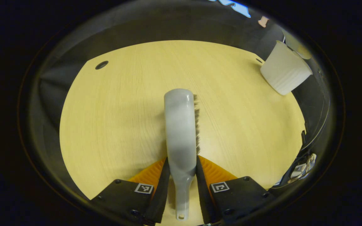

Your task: Pick up the small broom and dustpan from the desktop, sweep the trash into the dustpan with the broom, and then empty the trash into the garbage bin.

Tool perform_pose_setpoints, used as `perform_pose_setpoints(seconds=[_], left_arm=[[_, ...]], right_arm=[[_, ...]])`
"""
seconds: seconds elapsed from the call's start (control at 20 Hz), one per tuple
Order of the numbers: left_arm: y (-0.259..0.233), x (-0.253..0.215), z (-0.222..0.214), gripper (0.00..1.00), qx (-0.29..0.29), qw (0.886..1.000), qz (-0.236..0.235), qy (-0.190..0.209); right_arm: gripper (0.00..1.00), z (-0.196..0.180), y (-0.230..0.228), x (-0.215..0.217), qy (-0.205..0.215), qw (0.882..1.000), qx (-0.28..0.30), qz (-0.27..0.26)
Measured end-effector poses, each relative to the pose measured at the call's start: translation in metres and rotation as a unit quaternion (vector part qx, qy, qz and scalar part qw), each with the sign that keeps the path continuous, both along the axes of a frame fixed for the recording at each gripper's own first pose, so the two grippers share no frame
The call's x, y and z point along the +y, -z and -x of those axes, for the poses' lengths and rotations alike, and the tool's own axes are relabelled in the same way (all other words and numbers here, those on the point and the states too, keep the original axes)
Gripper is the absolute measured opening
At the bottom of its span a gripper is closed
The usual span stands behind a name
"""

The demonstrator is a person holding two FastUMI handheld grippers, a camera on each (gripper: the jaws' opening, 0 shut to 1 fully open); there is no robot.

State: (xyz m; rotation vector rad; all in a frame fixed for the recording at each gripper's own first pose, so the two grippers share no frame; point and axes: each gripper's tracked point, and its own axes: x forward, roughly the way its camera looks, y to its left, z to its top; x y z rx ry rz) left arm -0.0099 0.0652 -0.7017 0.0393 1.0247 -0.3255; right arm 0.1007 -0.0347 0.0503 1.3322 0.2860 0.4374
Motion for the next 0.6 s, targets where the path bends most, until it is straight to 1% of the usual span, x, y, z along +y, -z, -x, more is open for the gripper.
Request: perform_pose_setpoints(seconds=[0.05, 0.15, 0.3, 0.35, 0.4, 0.45, 0.5, 0.55, 0.6], left_arm=[[-0.004, -0.001, -0.003, 0.52, 0.0, 1.0, 0.0, -0.001], [-0.014, -0.003, -0.009, 0.5, -0.001, 1.0, -0.001, -0.003], [-0.031, -0.007, -0.02, 0.5, 0.0, 1.0, -0.001, -0.007], [-0.038, -0.008, -0.024, 0.52, 0.0, 1.0, -0.001, -0.008], [-0.045, -0.01, -0.028, 0.5, 0.0, 1.0, -0.001, -0.01], [-0.055, -0.012, -0.034, 0.52, 0.001, 1.0, -0.001, -0.011], [-0.066, -0.014, -0.04, 0.5, 0.001, 1.0, -0.001, -0.013], [-0.075, -0.015, -0.045, 0.5, 0.001, 1.0, -0.001, -0.015], [-0.087, -0.018, -0.052, 0.5, 0.002, 1.0, -0.001, -0.017]], right_arm=[[0.31, 0.002, 0.0, 0.014, -0.017, 1.0, -0.003, 0.019], [0.31, 0.01, 0.008, 0.044, -0.054, 0.996, -0.005, 0.068], [0.31, 0.023, 0.044, 0.084, -0.108, 0.982, 0.016, 0.155], [0.31, 0.028, 0.061, 0.094, -0.125, 0.974, 0.029, 0.184], [0.31, 0.034, 0.08, 0.102, -0.141, 0.965, 0.043, 0.217], [0.31, 0.042, 0.099, 0.109, -0.154, 0.954, 0.055, 0.251], [0.31, 0.053, 0.125, 0.116, -0.168, 0.938, 0.07, 0.294], [0.31, 0.06, 0.145, 0.122, -0.175, 0.927, 0.086, 0.321], [0.31, 0.064, 0.172, 0.123, -0.181, 0.912, 0.108, 0.351]])
